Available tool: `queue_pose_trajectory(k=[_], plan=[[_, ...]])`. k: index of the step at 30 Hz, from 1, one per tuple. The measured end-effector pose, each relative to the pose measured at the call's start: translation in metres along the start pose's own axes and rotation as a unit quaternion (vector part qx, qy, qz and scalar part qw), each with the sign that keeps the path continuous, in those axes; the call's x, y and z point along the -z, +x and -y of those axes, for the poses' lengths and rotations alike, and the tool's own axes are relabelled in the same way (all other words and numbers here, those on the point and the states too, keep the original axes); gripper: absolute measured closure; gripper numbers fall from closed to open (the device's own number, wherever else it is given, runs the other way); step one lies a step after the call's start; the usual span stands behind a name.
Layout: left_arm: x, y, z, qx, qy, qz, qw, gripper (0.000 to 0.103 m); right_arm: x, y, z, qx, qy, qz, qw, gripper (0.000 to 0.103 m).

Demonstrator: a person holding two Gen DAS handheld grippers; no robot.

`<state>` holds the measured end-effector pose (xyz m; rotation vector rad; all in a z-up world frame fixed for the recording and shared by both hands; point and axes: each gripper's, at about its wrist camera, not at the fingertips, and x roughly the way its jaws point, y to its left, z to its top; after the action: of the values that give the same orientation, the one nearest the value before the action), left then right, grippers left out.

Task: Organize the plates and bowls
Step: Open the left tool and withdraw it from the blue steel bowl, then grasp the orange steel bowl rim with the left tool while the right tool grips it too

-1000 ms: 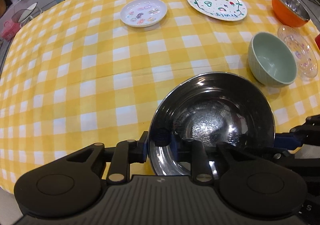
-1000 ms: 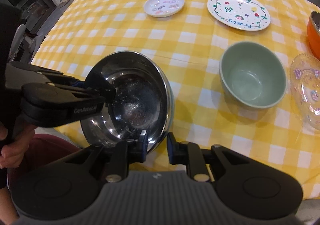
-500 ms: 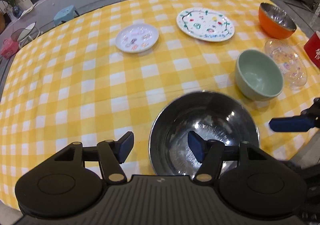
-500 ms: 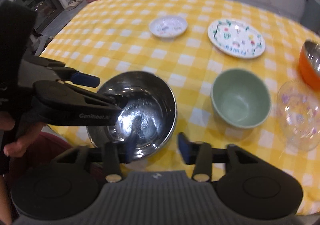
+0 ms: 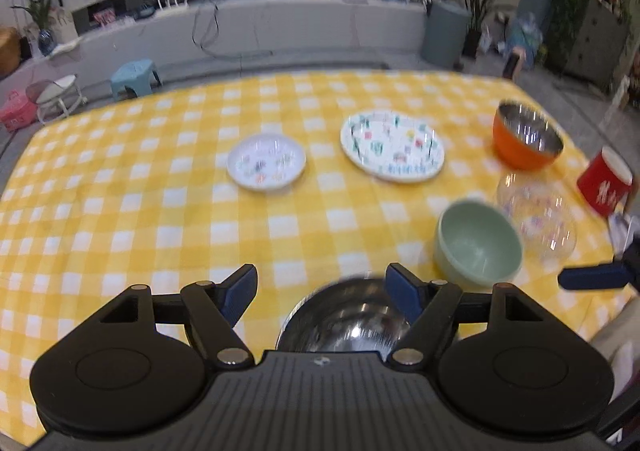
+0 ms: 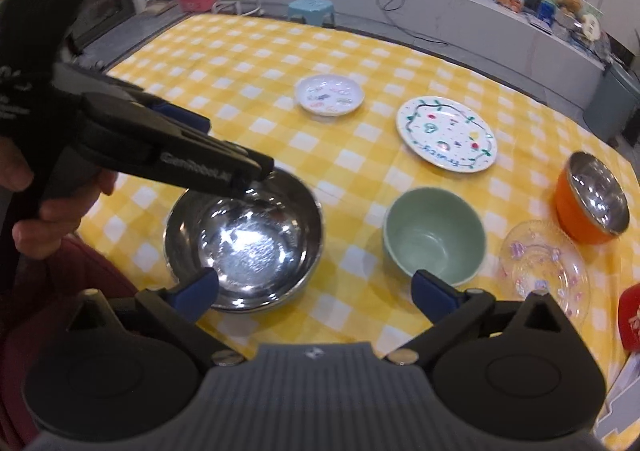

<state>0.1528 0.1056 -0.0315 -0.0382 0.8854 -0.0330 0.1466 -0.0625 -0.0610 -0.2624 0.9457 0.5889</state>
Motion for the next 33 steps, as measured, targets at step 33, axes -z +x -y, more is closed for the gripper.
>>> queue_pose_trajectory(k=[33], plan=[[-0.100,-0.007,0.181,-0.062,0.045,0.115,0.9905,0.011,-0.043,-0.124,0.243,0.152,0.147,0.202,0.956,0.003]])
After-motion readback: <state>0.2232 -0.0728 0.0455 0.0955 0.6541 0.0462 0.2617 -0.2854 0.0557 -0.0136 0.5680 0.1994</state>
